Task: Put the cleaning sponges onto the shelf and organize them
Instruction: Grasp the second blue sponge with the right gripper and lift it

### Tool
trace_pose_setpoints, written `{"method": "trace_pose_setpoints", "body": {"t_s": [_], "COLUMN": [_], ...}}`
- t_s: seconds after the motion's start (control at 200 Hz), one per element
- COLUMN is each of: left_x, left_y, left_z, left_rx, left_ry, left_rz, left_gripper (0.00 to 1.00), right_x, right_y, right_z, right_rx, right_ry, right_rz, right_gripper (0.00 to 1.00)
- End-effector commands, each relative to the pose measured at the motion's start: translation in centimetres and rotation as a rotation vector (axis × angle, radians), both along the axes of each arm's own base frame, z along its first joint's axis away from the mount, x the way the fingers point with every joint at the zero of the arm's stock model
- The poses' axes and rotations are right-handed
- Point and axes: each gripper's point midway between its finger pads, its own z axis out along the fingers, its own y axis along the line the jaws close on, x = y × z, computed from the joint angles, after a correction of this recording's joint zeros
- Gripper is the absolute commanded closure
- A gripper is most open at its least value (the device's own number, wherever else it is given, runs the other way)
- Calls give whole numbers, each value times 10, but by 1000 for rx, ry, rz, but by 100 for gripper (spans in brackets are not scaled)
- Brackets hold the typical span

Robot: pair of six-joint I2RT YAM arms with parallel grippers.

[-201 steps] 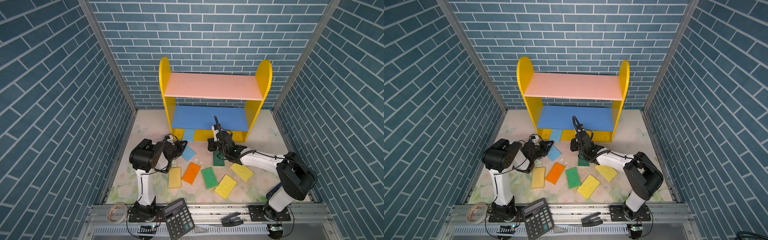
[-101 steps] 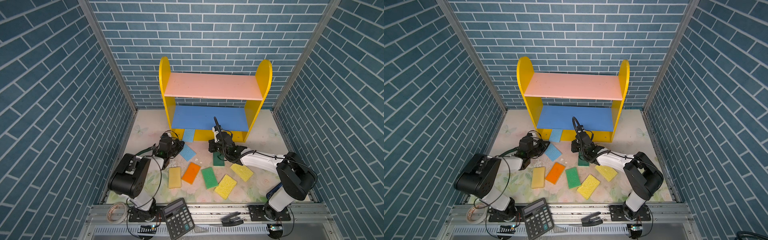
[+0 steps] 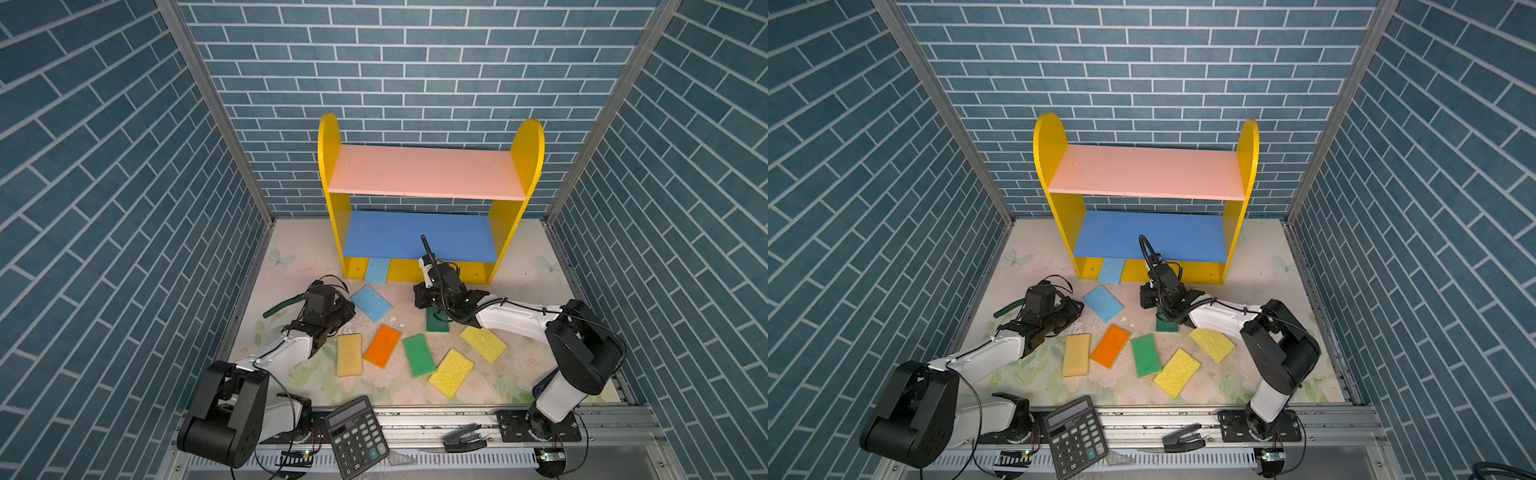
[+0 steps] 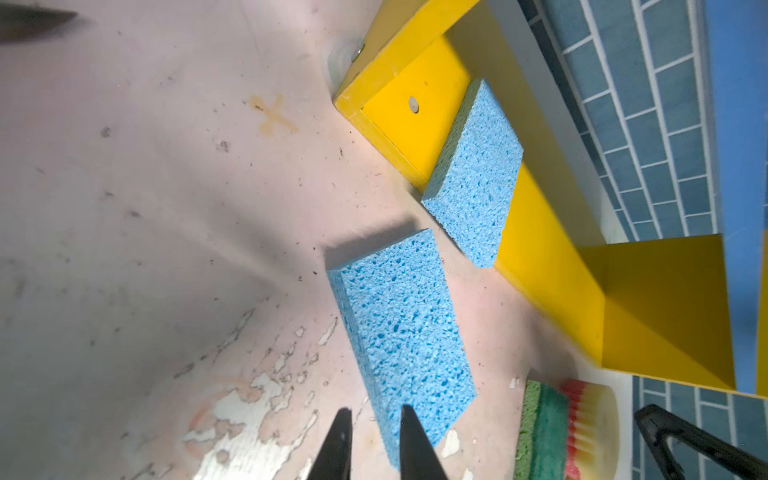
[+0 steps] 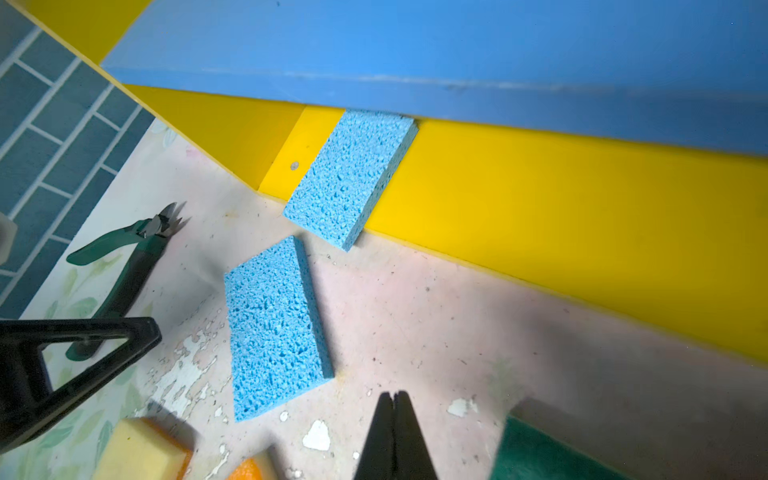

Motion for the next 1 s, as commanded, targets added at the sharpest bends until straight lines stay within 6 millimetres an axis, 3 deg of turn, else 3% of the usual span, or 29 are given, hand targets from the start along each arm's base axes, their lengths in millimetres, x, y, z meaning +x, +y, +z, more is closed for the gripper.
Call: {"method": "trace_pose_setpoints", "body": {"t_s": [0.0,0.18,0.375,0.575,0.8,0.995], "left_x": [-1,3,4,6,9,7], "left_y": [3,-4,-4,-8,-12,-12], "left_z": [-9,-22,-30,-39,-47,-56], "left_rx": [23,-18,-19,-40,-73,-82], "left_ry": [38,60,65,71,79,94], "left_rz": [-6,-11,-11,-13,-10,-2], "left_gripper": [75,75,75,75,75,75], "right_x": [-13,-21,-17,-11,-7,-15], "right_y": [29,63,80,83,86,97], "right_z": [-8,-24,-39,-65,-72,-75], "right_rx": [-75,-82,-92,-155,-156,-114], "right_ry": [22,73,115,166,189,222], "right_rz": [154,266,288,270,244,275], "right_gripper": [82,67,58,56,53,63]}}
